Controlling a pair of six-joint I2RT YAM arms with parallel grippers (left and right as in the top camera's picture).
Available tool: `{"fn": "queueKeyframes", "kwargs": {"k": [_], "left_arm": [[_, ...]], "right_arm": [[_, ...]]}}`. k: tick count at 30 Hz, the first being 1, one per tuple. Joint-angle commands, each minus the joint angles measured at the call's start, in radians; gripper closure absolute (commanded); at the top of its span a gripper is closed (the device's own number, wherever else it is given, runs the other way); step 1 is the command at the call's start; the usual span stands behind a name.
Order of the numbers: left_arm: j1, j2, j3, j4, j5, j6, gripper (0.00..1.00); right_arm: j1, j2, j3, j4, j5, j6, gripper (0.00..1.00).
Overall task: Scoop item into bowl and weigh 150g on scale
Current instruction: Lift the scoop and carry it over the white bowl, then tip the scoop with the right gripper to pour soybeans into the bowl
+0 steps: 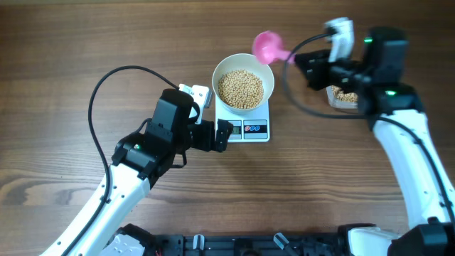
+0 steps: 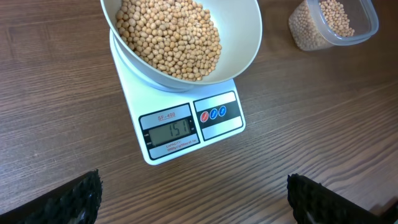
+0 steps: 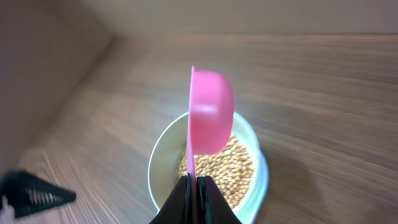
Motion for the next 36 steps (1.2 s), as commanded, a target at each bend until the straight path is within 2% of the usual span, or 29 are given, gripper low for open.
{"fn": "queueKeyframes", "kwargs": {"k": [1,6,14,28,36], "left_arm": [[-0.005,-0.008,0.0,0.003,-0.01,0.02,0.0],[-0.005,-0.008,0.0,0.003,-0.01,0.02,0.0],[-0.005,-0.008,0.0,0.003,-0.01,0.02,0.0],[-0.005,-0.008,0.0,0.003,-0.01,0.02,0.0],[-0.005,-0.008,0.0,0.003,-0.01,0.02,0.0]], "right_arm": [[0.102,0.027,0.004,0.006,0.159,-0.212,0.96],[0.201,0.049,0.004,0.005,0.378,-0.381,0.96],[0.259,0.12,0.004,-0.003,0.38,-0.399,0.96],[0.261,0.152,0.003,-0.068,0.404,-0.452,0.96],[0.261,0.152,0.003,-0.13,0.297,-0.401,0.96]]}}
